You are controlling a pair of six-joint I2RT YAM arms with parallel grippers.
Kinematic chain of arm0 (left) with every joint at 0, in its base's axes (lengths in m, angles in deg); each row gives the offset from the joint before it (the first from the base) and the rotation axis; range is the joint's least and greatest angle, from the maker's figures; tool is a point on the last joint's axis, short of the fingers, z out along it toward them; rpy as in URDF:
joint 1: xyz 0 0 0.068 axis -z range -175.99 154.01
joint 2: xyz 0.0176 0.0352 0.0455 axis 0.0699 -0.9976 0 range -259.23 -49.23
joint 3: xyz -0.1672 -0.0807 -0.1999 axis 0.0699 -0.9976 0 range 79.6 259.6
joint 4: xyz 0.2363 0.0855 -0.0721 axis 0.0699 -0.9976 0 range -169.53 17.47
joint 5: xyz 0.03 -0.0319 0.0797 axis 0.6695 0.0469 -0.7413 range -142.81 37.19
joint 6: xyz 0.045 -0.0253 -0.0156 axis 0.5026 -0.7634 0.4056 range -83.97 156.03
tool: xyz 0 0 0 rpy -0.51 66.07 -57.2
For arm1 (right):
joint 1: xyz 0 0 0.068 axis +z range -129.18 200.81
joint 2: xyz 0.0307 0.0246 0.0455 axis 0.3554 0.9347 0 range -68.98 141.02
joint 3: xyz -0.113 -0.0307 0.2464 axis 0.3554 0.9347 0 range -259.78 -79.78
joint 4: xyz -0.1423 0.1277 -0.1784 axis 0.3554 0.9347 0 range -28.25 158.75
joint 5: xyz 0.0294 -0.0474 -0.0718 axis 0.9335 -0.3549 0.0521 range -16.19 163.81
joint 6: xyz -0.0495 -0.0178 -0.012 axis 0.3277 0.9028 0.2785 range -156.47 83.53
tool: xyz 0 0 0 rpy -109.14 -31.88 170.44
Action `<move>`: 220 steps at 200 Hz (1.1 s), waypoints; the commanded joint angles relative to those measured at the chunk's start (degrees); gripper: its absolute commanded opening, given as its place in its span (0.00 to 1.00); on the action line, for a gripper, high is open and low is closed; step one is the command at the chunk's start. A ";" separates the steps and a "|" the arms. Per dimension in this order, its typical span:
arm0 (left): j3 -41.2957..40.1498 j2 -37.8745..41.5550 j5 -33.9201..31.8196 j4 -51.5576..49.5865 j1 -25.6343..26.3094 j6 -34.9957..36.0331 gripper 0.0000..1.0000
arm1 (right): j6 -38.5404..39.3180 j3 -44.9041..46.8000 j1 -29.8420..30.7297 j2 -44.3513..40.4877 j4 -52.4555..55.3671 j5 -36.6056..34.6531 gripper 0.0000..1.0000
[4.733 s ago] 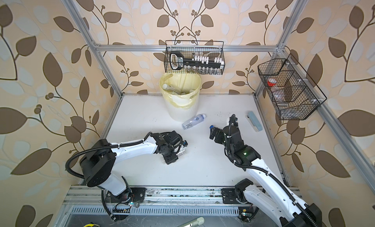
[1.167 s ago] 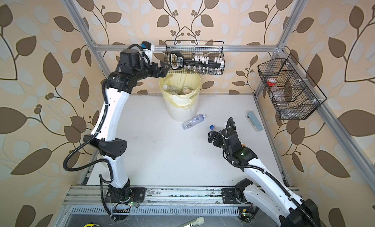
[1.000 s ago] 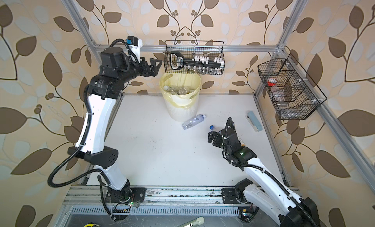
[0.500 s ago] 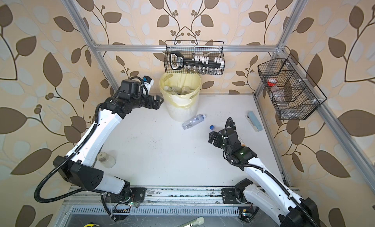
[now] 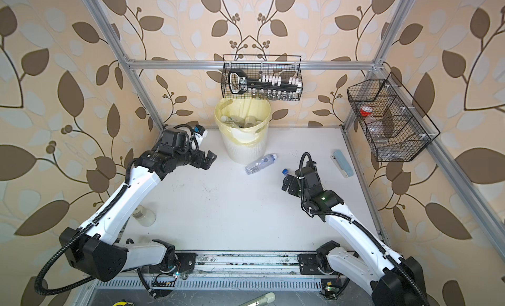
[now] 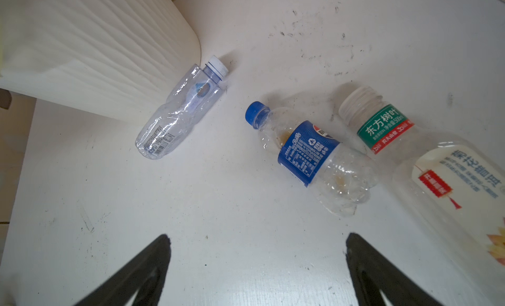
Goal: Throw the plastic bottles in the bin
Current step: Pick up the plastic bottle from the middle-right of the table.
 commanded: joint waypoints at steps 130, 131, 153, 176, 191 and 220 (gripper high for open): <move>-16.83 0.21 3.60 5.65 -3.66 0.35 0.99 | 11.98 2.06 -34.49 3.72 3.53 10.34 1.00; -16.81 0.20 3.66 5.67 -3.70 0.36 0.99 | 12.01 2.14 -34.66 3.78 3.49 10.34 1.00; -17.31 -0.07 3.89 5.69 -4.22 0.96 0.99 | 12.96 3.38 -36.58 5.23 2.32 9.78 1.00; -17.32 -0.40 3.99 5.92 -4.94 0.99 0.99 | 13.29 3.92 -36.84 6.72 1.07 9.27 1.00; -17.57 -0.50 4.02 6.08 -5.23 1.07 0.99 | 13.24 4.41 -36.97 7.32 0.12 9.46 1.00; -17.77 -0.72 4.17 6.30 -5.64 1.17 0.99 | 13.51 5.79 -36.93 7.22 -1.47 10.12 1.00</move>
